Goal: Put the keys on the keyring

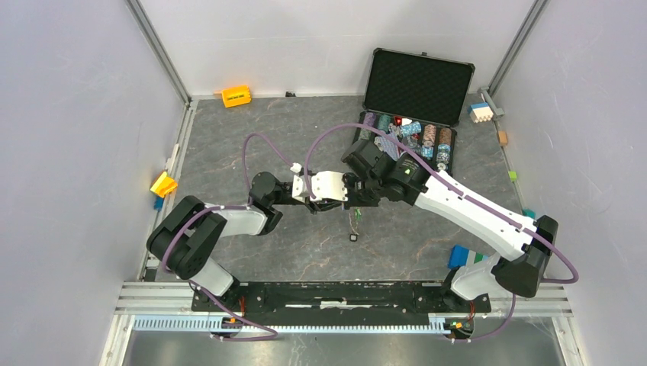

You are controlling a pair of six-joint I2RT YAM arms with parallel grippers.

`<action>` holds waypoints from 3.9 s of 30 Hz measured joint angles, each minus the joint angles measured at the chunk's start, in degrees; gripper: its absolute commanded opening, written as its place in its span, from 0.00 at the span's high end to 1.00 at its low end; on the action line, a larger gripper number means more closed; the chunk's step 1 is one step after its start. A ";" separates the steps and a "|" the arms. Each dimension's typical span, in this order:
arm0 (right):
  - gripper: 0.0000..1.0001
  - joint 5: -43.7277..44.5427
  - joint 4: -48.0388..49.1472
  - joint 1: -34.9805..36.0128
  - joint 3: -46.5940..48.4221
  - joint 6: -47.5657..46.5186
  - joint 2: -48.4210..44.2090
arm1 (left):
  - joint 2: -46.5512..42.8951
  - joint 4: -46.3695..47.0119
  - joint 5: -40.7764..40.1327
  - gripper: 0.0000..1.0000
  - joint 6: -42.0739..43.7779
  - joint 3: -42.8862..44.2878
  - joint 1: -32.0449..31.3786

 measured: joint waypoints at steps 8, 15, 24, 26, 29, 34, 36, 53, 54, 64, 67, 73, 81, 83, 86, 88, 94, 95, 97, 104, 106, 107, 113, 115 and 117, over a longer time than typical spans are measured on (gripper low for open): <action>1.00 -1.09 -0.04 -0.46 0.00 0.28 0.20 | -0.04 0.44 -0.09 0.74 0.00 -0.07 0.07; 1.00 -2.08 0.00 -1.31 0.00 0.31 0.57 | -0.81 1.36 0.07 0.77 -0.02 -0.33 0.07; 1.00 -3.56 0.00 -1.95 0.00 0.33 0.85 | -1.14 1.57 0.15 0.82 -0.04 -0.37 0.02; 1.00 -3.74 0.00 -2.01 0.00 0.33 0.85 | -1.09 1.75 0.15 0.85 -0.04 -0.37 -0.09; 1.00 -3.91 0.00 -2.16 0.00 0.35 0.85 | -1.05 1.86 0.17 0.92 -0.04 -0.37 -0.11; 1.00 -4.63 -0.07 -2.71 0.00 0.50 0.85 | -0.79 2.21 0.09 0.98 -0.07 -0.33 -0.11; 1.00 -5.16 -0.07 -3.04 0.00 0.55 0.85 | -0.79 2.21 0.07 0.98 -0.09 -0.33 -0.11; 0.57 -17.18 6.23 -14.71 -8.11 -0.15 -7.85 | -2.43 4.04 -2.75 0.98 -11.02 0.13 0.35; 0.55 -17.92 6.64 -15.17 -8.72 -0.33 -8.52 | -2.73 4.26 -2.75 0.98 -11.56 0.13 0.35; 0.50 -28.83 9.68 -16.57 -12.20 -2.67 -12.37 | -3.26 5.05 -2.99 0.98 -14.19 0.13 0.35; 0.53 -31.19 11.41 -16.72 -13.27 -2.51 -13.53 | -3.26 5.16 -3.08 0.98 -15.10 0.13 0.35; 0.64 -32.50 15.28 -17.00 -15.82 -1.16 -13.94 | -3.26 5.22 -3.37 0.98 -16.52 0.22 0.33; 0.83 -33.18 17.31 -17.07 -17.53 0.13 -13.51 | -3.26 5.25 -4.55 0.98 -17.29 0.22 0.35; 0.86 -33.53 17.66 -17.16 -17.59 0.33 -13.51 | -3.26 5.25 -4.83 0.98 -17.44 0.22 0.35; 0.93 -33.55 18.38 -17.31 -17.92 0.46 -13.49 | -3.26 5.25 -5.75 0.98 -17.51 0.22 0.35; 0.97 -33.48 19.02 -17.38 -18.27 0.61 -13.46 | -3.26 5.22 -5.95 0.98 -17.51 0.22 0.33; 1.00 -33.46 20.28 -17.53 -18.69 1.38 -12.94 | -3.26 5.20 -6.08 0.98 -17.59 0.22 0.33; 1.00 -33.46 20.46 -17.53 -18.69 1.42 -12.87 | -3.26 5.20 -6.14 0.98 -17.59 0.22 0.33; 1.00 -33.48 20.70 -17.57 -18.69 1.44 -12.76 | -3.26 5.22 -6.25 0.98 -17.62 0.22 0.28; 1.00 -33.57 22.77 -17.70 -19.45 2.16 -12.28 | -3.26 4.98 -7.63 0.98 -18.58 0.22 0.28; 1.00 -33.57 23.56 -17.75 -19.96 2.54 -12.28 | -3.26 4.66 -8.09 0.98 -18.75 0.22 0.28; 1.00 -33.59 24.39 -17.79 -20.46 2.91 -12.28 | -3.26 4.35 -8.48 0.98 -18.78 0.22 0.28; 0.98 -34.05 27.43 -18.12 -22.49 4.79 -12.28 | -3.23 2.97 -9.62 0.98 -18.88 0.20 0.28; 0.94 -34.12 28.85 -18.16 -23.21 5.88 -12.28 | -3.23 2.82 -10.19 0.98 -18.88 0.20 0.28; 0.88 -34.14 29.38 -18.16 -23.47 6.62 -12.28 | -3.23 2.64 -10.58 0.98 -18.91 0.20 0.28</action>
